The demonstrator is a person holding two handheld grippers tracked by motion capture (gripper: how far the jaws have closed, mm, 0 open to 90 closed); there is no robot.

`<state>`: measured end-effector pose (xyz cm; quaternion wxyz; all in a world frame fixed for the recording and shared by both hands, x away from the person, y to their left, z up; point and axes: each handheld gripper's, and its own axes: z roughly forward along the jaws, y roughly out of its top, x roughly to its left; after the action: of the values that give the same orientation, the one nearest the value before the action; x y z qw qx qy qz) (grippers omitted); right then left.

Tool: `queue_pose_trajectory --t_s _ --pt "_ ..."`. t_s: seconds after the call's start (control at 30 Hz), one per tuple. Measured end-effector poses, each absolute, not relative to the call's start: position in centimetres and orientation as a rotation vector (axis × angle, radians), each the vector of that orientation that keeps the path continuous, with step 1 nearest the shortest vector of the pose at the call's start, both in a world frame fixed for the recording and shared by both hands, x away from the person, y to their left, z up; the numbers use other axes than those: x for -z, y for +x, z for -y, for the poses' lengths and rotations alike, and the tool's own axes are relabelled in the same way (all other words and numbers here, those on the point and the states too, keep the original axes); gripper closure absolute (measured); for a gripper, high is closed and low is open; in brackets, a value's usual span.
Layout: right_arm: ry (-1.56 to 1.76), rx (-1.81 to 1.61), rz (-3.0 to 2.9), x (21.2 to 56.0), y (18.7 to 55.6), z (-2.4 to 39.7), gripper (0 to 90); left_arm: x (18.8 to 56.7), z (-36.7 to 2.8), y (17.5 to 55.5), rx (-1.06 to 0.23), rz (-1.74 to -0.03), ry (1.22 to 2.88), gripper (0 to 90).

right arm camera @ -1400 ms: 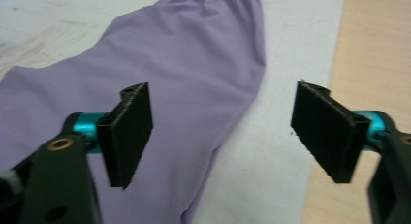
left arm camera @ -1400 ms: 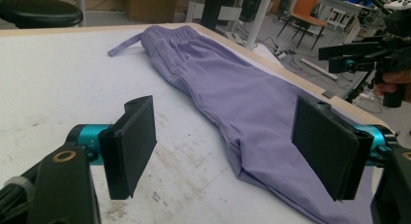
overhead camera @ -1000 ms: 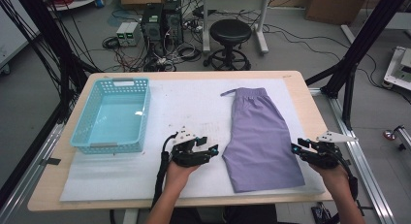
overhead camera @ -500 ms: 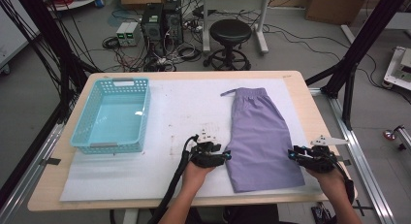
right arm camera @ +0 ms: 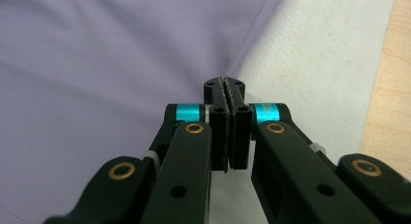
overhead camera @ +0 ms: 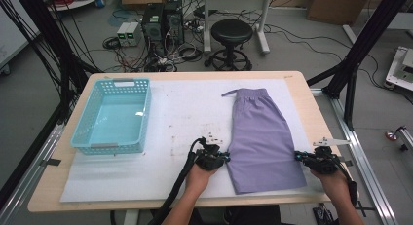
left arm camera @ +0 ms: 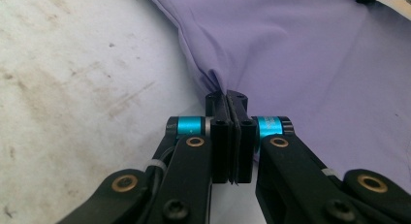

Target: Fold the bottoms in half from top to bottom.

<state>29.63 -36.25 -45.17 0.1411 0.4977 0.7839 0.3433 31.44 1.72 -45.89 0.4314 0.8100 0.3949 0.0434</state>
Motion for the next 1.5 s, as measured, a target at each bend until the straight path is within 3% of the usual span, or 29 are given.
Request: queue_pose_trajectory --t_s 0.2,0.67,0.7,0.73,0.77,0.83,0.9,1.03,1.17,1.23,1.33,1.37,1.5 --pt "1.444 -0.997 -2.308 45.0 28.7 35.9 90.0 45.9 -3.0 30.1 -0.069 -0.959 2.029 88.6" --pt "1.429 -1.008 -2.415 44.6 22.1 34.2 89.4 45.9 -5.6 25.2 -0.022 -0.864 2.052 87.2" --pt "1.416 -1.023 -2.405 44.5 22.0 34.2 85.4 45.8 -5.7 25.1 -0.024 -0.866 2.034 80.3" --pt "1.414 -1.039 -2.387 44.3 21.9 34.2 76.7 45.7 -5.7 25.3 -0.027 -0.874 2.012 65.2" --pt "1.413 -1.056 -2.362 44.2 22.0 34.3 70.4 45.5 -5.8 25.4 -0.041 -0.879 1.991 56.5" --pt "1.416 -1.080 -2.295 43.9 22.6 34.5 60.9 45.1 -5.8 26.1 -0.064 -0.903 1.932 47.7" --pt "1.415 -1.083 -2.249 43.6 23.4 34.7 58.8 44.9 -5.6 26.9 -0.068 -0.926 1.896 45.0" --pt "1.422 -1.074 -2.193 43.5 25.5 34.5 59.2 45.3 -4.3 28.8 -0.075 -0.957 1.899 47.9" --pt "1.437 -1.043 -2.185 44.2 28.1 34.2 63.9 46.1 -2.7 29.2 -0.083 -0.943 1.968 61.4" --pt "1.454 -1.033 -2.200 44.7 29.0 33.9 70.0 46.0 -2.3 29.0 -0.124 -0.934 2.003 67.8" --pt "1.446 -0.979 -2.211 45.5 29.3 33.5 84.3 46.0 -2.0 28.5 -0.170 -0.902 2.052 86.6" --pt "1.453 -0.985 -2.211 45.4 29.3 33.6 90.0 46.0 -1.9 28.4 -0.177 -0.899 2.054 87.1" --pt "1.447 -0.987 -2.242 45.3 28.6 33.7 90.0 46.0 -2.5 27.5 -0.134 -0.899 2.052 87.8"
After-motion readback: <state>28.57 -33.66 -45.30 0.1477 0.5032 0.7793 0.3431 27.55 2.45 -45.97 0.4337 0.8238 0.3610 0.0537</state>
